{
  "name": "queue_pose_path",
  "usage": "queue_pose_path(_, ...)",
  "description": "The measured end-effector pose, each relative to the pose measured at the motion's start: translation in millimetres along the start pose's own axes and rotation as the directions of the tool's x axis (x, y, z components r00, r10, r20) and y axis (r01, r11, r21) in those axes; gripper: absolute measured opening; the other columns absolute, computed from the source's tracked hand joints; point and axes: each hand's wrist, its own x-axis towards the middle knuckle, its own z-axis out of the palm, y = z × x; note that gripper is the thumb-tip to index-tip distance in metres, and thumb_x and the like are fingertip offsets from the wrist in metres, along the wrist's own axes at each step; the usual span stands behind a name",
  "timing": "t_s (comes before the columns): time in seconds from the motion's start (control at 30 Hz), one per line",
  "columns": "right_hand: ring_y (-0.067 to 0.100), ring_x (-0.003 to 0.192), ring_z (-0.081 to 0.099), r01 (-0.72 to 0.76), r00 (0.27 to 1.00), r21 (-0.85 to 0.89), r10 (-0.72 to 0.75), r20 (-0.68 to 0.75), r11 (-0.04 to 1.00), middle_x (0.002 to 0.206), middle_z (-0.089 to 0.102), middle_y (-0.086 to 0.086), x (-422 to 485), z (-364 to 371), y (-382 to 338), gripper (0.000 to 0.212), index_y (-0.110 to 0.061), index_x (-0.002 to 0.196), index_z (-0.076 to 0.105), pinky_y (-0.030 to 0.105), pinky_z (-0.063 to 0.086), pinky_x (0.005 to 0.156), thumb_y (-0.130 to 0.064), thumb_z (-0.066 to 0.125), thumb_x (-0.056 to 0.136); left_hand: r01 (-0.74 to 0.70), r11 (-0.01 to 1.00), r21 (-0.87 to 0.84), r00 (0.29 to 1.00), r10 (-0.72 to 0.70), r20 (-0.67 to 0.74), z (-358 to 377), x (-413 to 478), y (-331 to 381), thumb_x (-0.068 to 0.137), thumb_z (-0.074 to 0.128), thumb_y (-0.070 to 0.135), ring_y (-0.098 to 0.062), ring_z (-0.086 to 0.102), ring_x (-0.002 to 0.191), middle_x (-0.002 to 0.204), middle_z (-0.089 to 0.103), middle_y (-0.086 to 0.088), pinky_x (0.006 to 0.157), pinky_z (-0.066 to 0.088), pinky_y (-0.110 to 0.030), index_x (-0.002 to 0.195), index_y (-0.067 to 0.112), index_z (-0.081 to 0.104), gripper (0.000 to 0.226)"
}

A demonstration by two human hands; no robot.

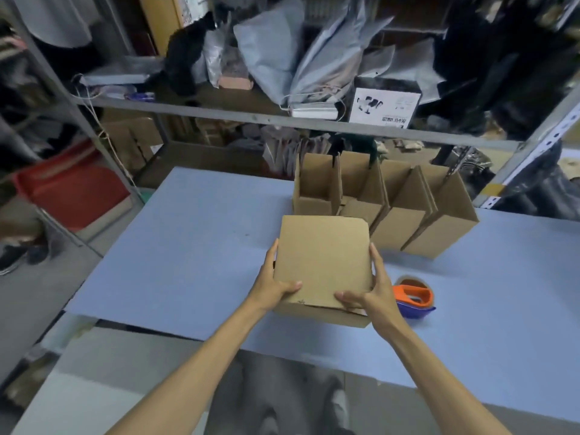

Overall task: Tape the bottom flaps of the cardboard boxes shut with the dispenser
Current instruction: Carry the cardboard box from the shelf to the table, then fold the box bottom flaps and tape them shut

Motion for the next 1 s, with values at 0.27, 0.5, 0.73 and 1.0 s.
queue_pose_path(0.27, 0.021, 0.111, 0.059, -0.107, 0.985, 0.095, 0.093, 0.142, 0.99, 0.141, 0.046, -0.007, 33, -4, 28, 0.113, -0.059, 0.135, 0.033, 0.042, 0.058, 0.073, 0.004, 0.086, 0.058, 0.069, 0.997, -0.019, 0.992, -0.07, -0.108, 11, 12, -17, 0.081, 0.069, -0.005, 0.002, 0.049, 0.103, 0.135, 0.039, 0.006, 0.068, 0.046, -0.001, 0.153, 0.033, 0.011, 0.1)
queue_pose_path(0.5, 0.024, 0.104, 0.065, -0.227, 0.966, 0.148, 0.203, 0.161, 0.963, 0.141, 0.048, -0.008, 47, -1, 48, 0.111, -0.058, 0.139, 0.028, 0.032, 0.056, 0.062, 0.007, 0.079, 0.065, 0.09, 0.996, 0.016, 0.987, -0.087, -0.136, 10, 35, -49, 0.077, 0.077, 0.005, -0.001, 0.048, 0.106, 0.126, 0.04, 0.018, 0.061, 0.046, -0.003, 0.144, 0.047, 0.017, 0.099)
queue_pose_path(0.73, 0.018, 0.097, 0.067, -0.248, 0.955, 0.087, 0.229, 0.189, 0.965, 0.131, 0.055, -0.01, 70, 4, 61, 0.11, -0.056, 0.141, 0.026, 0.033, 0.057, 0.064, 0.011, 0.076, 0.069, 0.125, 0.984, 0.129, 0.985, -0.107, -0.135, 2, 52, -66, 0.07, 0.085, 0.02, -0.001, 0.042, 0.113, 0.135, 0.032, 0.005, 0.087, 0.043, -0.013, 0.146, 0.044, 0.01, 0.11)
queue_pose_path(1.0, 0.017, 0.097, 0.063, -0.176, 0.863, -0.224, 0.26, 0.433, 0.958, 0.128, 0.058, -0.005, 110, -1, 46, 0.107, -0.043, 0.144, 0.035, 0.023, 0.053, 0.067, 0.012, 0.078, 0.063, -0.483, 0.395, 0.781, 0.875, 0.251, 0.414, 18, 100, -16, 0.086, 0.068, 0.033, -0.027, -0.009, 0.148, 0.161, 0.009, -0.004, 0.121, -0.003, -0.041, 0.152, 0.026, 0.018, 0.084)
